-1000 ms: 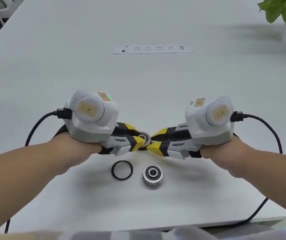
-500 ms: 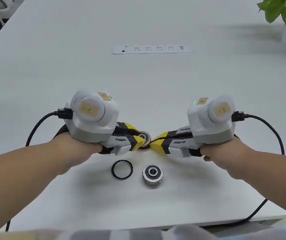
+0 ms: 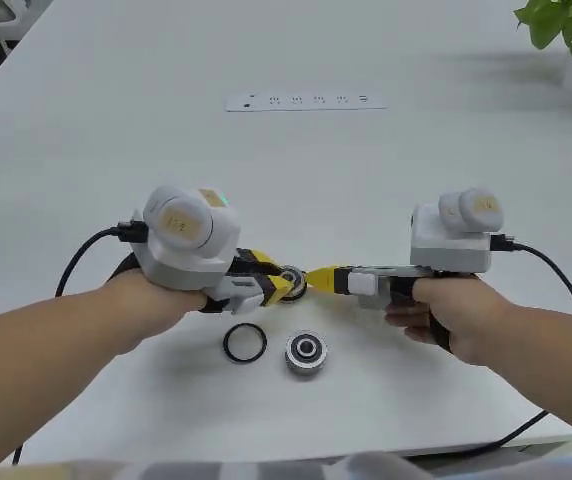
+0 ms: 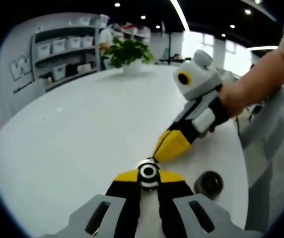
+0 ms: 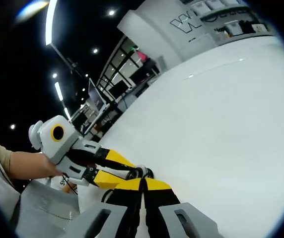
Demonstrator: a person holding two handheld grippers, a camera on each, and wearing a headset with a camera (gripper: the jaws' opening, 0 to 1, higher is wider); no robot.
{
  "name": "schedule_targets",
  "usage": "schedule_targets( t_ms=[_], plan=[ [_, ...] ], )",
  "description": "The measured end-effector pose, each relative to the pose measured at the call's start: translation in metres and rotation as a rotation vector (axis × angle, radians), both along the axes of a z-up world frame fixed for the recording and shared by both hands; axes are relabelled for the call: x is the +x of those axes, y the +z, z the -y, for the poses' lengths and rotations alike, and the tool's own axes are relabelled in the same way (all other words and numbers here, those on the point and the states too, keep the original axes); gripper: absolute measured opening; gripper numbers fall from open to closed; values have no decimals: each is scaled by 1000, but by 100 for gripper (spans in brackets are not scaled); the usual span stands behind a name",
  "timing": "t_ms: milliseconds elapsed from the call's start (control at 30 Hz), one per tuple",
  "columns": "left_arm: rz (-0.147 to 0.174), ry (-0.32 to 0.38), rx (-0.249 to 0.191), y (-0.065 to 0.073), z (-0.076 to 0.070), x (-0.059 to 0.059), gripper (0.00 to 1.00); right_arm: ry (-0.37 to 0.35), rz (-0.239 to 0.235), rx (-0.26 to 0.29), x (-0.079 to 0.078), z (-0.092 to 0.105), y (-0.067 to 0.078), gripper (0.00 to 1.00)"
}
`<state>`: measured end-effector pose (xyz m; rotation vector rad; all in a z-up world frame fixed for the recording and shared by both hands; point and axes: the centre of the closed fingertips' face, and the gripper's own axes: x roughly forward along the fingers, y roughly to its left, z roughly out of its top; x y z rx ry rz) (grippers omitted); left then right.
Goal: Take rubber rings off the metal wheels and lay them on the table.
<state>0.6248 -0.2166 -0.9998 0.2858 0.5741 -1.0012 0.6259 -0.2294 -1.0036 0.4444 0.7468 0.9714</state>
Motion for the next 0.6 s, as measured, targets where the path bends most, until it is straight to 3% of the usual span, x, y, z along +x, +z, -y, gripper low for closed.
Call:
schedule_targets(
  t_ms=[367,600],
  plan=[
    [7,9,8,0,0,-1,12,-25,-34,24,-4,-6,4,0],
    [9,7,13,-1,1,0,12,-3,-47,39,-10,-11,7,0]
  ],
)
